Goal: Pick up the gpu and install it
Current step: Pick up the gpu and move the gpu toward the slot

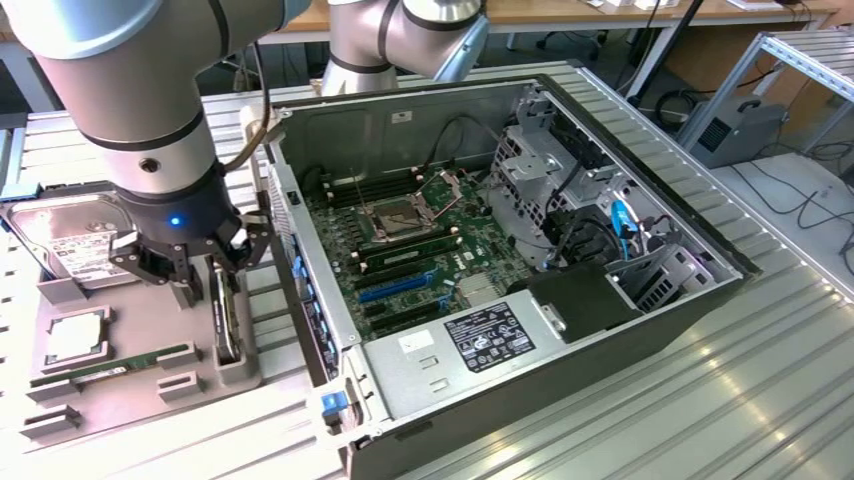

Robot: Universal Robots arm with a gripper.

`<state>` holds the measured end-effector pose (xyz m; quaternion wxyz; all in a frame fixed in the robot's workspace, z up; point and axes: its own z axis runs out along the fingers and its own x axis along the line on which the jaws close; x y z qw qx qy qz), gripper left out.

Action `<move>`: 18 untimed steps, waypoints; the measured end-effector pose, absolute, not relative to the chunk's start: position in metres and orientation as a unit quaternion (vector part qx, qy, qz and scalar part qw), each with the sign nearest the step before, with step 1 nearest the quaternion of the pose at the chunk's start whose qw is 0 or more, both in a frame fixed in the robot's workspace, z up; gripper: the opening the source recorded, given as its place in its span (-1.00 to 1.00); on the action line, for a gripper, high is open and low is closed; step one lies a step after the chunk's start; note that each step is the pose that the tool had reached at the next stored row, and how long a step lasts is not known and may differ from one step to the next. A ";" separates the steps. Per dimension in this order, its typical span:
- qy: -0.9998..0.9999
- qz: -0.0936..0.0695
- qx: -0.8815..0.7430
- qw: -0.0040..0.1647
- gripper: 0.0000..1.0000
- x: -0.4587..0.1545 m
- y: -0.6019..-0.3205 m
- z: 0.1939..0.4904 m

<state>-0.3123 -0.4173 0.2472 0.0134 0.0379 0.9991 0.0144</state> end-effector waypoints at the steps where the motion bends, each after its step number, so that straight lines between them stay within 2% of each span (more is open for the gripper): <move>1: 0.999 0.014 0.038 0.013 -0.15 -0.312 -0.417 0.246; 8: 0.999 0.015 0.038 0.013 -0.18 -0.312 -0.417 0.244; 10: 0.999 0.015 0.038 0.013 -0.44 -0.312 -0.417 0.244; 18: 0.999 0.015 0.038 0.013 -0.47 -0.312 -0.420 0.242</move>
